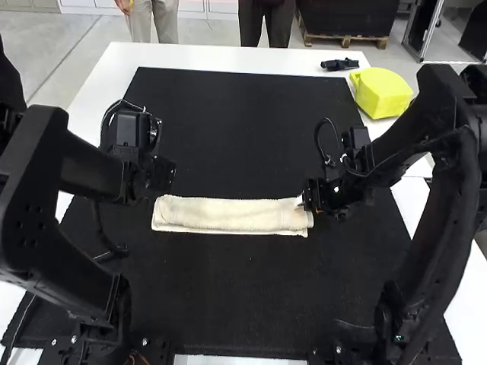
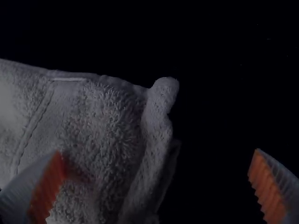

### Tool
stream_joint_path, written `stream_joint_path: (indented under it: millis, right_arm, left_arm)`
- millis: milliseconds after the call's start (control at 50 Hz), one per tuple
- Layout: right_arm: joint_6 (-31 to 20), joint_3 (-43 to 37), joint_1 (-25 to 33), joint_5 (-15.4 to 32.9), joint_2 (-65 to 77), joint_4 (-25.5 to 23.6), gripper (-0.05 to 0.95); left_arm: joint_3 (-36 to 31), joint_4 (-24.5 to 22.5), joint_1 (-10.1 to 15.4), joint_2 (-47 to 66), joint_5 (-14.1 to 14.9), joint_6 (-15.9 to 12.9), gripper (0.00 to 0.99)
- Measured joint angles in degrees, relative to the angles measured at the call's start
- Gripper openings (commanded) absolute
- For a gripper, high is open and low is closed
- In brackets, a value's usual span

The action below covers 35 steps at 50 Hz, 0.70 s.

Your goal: Fold the towel.

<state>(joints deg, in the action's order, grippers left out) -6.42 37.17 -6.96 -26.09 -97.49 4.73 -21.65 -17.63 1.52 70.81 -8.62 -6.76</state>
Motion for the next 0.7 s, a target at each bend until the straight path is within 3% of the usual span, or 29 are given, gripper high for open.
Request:
stream_joint_path:
  millis: [700]
  right_arm:
    - [-2.3,1.2,-5.7,9.7,0.4,-2.3,0.91]
  left_arm:
    - [0.0,-0.2,0.0,0.0,0.0,0.0,0.885]
